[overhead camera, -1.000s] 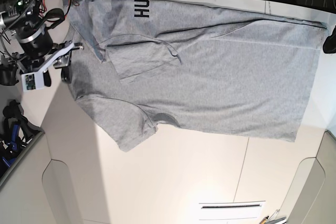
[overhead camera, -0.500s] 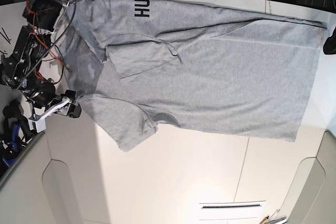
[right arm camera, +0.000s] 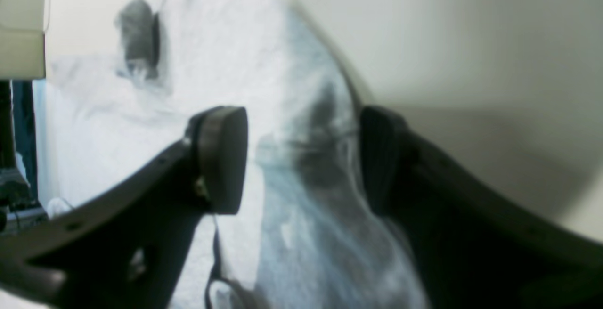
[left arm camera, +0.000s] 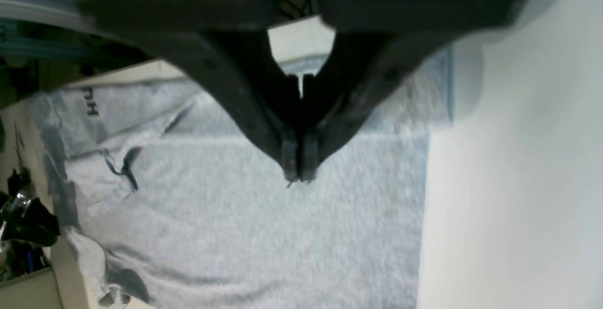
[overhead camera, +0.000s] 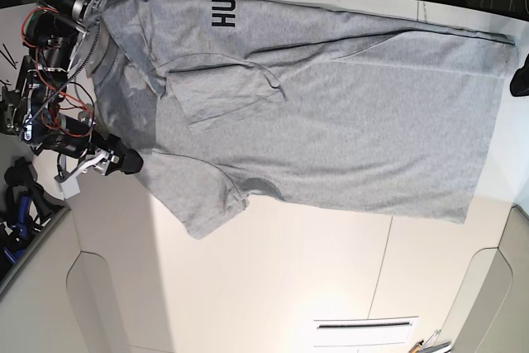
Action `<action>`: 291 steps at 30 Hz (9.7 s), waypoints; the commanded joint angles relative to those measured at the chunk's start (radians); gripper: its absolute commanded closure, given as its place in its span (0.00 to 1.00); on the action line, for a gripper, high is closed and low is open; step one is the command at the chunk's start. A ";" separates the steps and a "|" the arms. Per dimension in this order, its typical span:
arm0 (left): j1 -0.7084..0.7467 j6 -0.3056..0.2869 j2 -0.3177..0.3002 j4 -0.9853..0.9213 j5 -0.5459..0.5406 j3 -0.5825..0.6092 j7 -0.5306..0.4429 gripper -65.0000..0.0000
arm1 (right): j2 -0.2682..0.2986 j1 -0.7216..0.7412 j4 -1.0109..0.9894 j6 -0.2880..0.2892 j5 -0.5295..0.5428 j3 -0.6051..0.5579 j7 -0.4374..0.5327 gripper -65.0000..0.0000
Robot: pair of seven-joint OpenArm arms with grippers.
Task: Fold the T-shirt properly
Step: 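Move the right gripper to the sleeve and grasp the shirt side there, then move the left gripper to the hem side and grasp the shirt edge, then lift and fold the grasped side over toward the collar edge with both grippers, then release the shirt and move the right gripper to the folded strip's end, then grasp the strip end with the right gripper and the other end with the left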
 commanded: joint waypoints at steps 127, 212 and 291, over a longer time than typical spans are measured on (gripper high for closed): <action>-1.008 -0.006 -0.145 -0.931 0.150 0.587 -0.094 1.00 | 0.011 -0.251 0.571 -0.004 0.188 -0.016 -0.194 1.00; -0.592 -0.006 -0.202 -0.584 -0.096 0.266 0.139 0.61 | -0.067 -0.204 0.393 -0.008 -0.021 -0.171 0.040 0.54; -0.319 -0.006 -0.167 -0.584 0.117 0.142 -0.019 0.49 | -0.258 -0.729 1.246 -0.023 -0.051 -0.274 -0.052 0.45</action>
